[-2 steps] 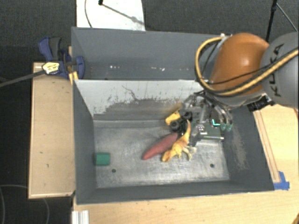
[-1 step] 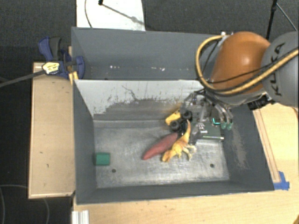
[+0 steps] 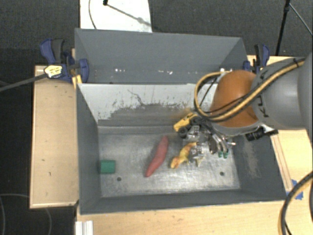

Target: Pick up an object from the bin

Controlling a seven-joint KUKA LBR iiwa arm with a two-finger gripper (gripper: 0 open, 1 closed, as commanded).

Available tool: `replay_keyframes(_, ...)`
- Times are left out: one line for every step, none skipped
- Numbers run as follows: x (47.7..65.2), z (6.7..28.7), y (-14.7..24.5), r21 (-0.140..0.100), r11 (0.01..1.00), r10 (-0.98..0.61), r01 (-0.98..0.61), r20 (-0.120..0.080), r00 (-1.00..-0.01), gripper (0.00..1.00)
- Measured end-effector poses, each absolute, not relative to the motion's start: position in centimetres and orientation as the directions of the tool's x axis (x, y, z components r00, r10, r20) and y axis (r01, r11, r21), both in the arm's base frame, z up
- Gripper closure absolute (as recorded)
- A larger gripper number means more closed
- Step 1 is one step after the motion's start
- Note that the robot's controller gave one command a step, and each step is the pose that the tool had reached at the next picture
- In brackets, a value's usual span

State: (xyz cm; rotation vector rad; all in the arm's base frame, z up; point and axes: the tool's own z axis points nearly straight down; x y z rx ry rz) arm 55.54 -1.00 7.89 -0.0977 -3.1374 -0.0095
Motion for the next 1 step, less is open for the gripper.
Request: replay_keyframes(55.54,7.88,-1.00,0.006,0.998,0.062,0.062,0.003,-0.998,1.00)
